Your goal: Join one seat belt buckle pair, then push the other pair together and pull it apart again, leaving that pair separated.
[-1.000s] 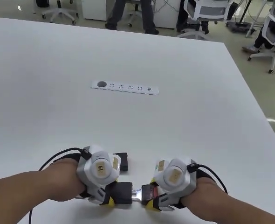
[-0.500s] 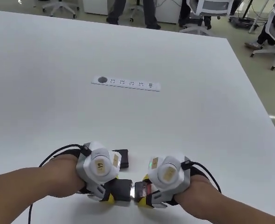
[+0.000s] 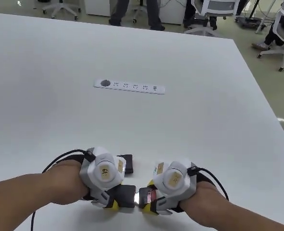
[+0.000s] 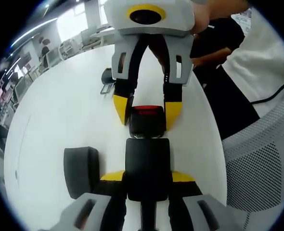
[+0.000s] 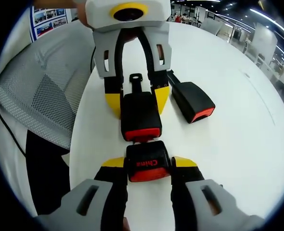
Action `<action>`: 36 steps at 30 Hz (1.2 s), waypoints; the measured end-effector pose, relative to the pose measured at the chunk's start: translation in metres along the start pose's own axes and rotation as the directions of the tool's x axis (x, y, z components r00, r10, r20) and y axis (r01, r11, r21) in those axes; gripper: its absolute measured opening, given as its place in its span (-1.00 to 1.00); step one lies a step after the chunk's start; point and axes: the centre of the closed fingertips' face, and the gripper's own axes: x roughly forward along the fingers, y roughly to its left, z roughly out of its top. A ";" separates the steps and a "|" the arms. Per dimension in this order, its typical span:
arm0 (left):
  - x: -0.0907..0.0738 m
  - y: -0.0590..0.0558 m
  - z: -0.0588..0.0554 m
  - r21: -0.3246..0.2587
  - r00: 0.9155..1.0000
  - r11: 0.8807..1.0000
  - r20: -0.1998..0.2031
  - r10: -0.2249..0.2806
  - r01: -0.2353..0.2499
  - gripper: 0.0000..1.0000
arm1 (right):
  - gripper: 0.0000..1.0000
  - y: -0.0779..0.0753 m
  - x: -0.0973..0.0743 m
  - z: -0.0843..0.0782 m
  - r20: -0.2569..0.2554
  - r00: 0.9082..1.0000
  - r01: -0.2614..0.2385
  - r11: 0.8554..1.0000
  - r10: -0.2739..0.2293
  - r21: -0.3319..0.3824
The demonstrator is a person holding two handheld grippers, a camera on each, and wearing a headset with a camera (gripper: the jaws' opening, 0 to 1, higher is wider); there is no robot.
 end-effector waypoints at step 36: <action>0.001 -0.005 -0.003 -0.044 0.998 0.998 0.043 0.039 -0.037 -0.34 | -0.36 0.004 0.003 -0.001 -0.025 1.000 -0.013 0.998 0.011 -0.064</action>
